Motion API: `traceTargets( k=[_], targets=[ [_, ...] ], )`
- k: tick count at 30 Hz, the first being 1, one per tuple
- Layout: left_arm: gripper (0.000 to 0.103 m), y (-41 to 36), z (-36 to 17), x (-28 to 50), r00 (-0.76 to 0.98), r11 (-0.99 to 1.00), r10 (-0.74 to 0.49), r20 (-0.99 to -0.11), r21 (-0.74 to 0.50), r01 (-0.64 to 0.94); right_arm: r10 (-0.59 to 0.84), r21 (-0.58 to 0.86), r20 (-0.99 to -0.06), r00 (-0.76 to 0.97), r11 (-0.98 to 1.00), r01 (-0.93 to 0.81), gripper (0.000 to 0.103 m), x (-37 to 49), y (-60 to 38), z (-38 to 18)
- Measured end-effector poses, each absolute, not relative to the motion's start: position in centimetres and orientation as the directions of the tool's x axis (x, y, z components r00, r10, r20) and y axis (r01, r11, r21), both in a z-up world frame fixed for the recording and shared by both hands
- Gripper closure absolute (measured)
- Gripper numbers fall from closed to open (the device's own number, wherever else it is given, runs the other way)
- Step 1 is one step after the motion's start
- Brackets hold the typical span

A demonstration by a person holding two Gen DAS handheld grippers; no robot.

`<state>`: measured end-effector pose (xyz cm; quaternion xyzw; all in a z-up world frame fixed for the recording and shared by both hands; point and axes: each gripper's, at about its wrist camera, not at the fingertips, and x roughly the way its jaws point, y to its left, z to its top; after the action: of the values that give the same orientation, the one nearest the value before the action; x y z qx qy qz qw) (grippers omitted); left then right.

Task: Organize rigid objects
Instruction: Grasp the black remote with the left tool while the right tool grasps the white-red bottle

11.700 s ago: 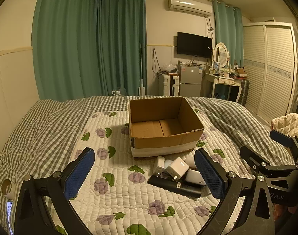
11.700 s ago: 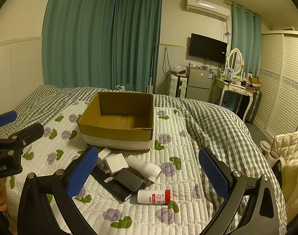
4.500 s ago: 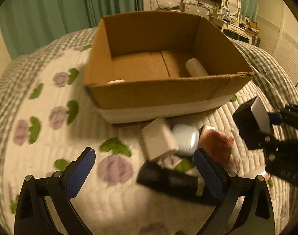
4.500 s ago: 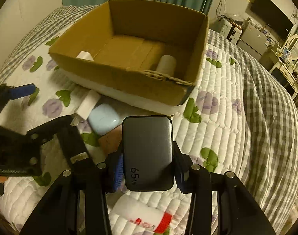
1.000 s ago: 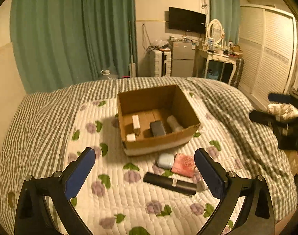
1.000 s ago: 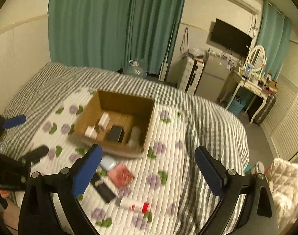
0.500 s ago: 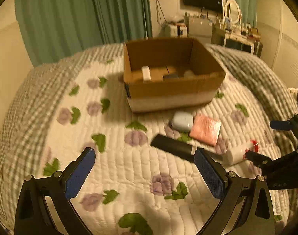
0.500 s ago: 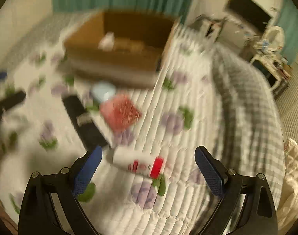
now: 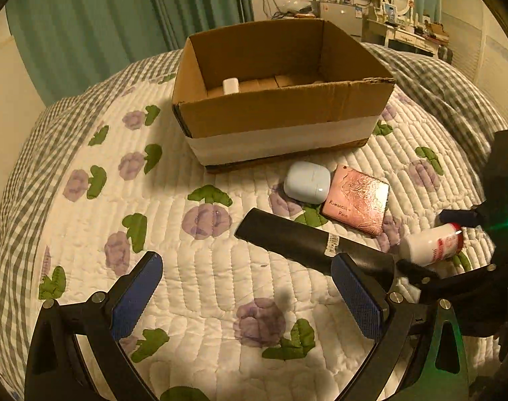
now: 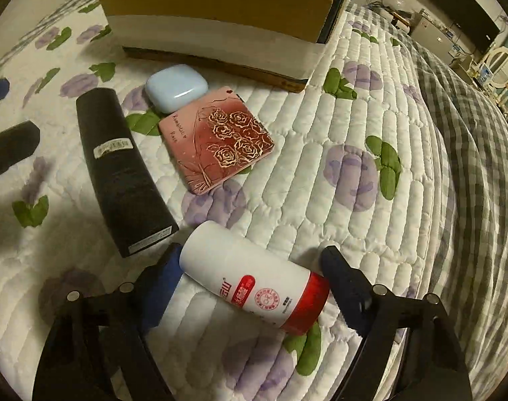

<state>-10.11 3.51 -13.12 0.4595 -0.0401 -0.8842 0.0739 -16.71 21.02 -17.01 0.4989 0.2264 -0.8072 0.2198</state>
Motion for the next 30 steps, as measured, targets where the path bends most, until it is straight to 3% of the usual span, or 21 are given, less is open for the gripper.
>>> traceTargets(
  k=[7, 15, 16, 18, 21, 23, 24, 25, 26, 28, 30],
  targets=[
    [0.0, 4.0, -13.4, -11.7, -0.515, -0.986, -0.143, -0.845, 0.08, 0.143, -0.156, -0.158, -0.85, -0.503, -0.835, 0.528, 0.02, -18.4, 23.1, -12.3],
    [0.005, 6.4, -16.5, -14.8, -0.426, -0.997, -0.054, -0.903, 0.022, 0.081, -0.152, -0.181, -0.795, -0.587, -0.865, 0.469, 0.02, -19.8, 24.7, -9.3],
    [0.013, 6.5, -17.1, -15.3, -0.405, -0.997, -0.038, -0.914, 0.005, 0.083, -0.154, -0.177, -0.794, -0.588, -0.867, 0.466, 0.02, -19.8, 24.7, -9.3],
    [0.015, 6.7, -17.4, -15.9, -0.408, -0.993, -0.053, -0.912, 0.005, 0.119, -0.155, -0.178, -0.785, -0.599, -0.871, 0.458, 0.02, -20.4, 24.8, -9.1],
    [0.043, 6.5, -17.6, -16.8, -0.406, -0.986, -0.083, -0.91, 0.016, 0.167, -0.158, -0.208, -0.761, -0.63, -0.859, 0.467, 0.02, -20.7, 24.9, -9.1],
    [0.052, 6.2, -17.4, -17.2, -0.411, -0.984, -0.073, -0.909, -0.003, 0.181, -0.165, -0.217, -0.753, -0.637, -0.851, 0.477, 0.02, -20.5, 24.7, -9.0],
    [0.064, 6.0, -17.3, -17.3, -0.42, -0.983, -0.067, -0.905, -0.013, 0.184, -0.169, -0.219, -0.75, -0.64, -0.849, 0.482, 0.02, -20.5, 24.7, -8.9],
    [0.089, 5.8, -16.8, -17.1, -0.437, -0.982, -0.065, -0.897, -0.02, 0.188, -0.172, -0.219, -0.748, -0.641, -0.848, 0.483, 0.02, -20.6, 24.7, -9.0],
    [0.095, 5.8, -16.4, -17.0, -0.448, -0.984, -0.041, -0.893, -0.041, 0.172, -0.177, -0.215, -0.749, -0.639, -0.847, 0.486, 0.02, -20.6, 24.6, -9.0],
    [0.095, 6.4, -16.4, -16.9, -0.424, -0.991, -0.002, -0.906, -0.056, 0.123, -0.183, -0.205, -0.751, -0.634, -0.849, 0.487, 0.02, -20.7, 24.6, -9.0],
    [0.093, 6.9, -16.5, -16.5, -0.43, -0.994, -0.047, -0.901, 0.0, 0.109, -0.181, -0.198, -0.759, -0.625, -0.85, 0.487, 0.02, -20.8, 24.6, -9.2]
  ],
)
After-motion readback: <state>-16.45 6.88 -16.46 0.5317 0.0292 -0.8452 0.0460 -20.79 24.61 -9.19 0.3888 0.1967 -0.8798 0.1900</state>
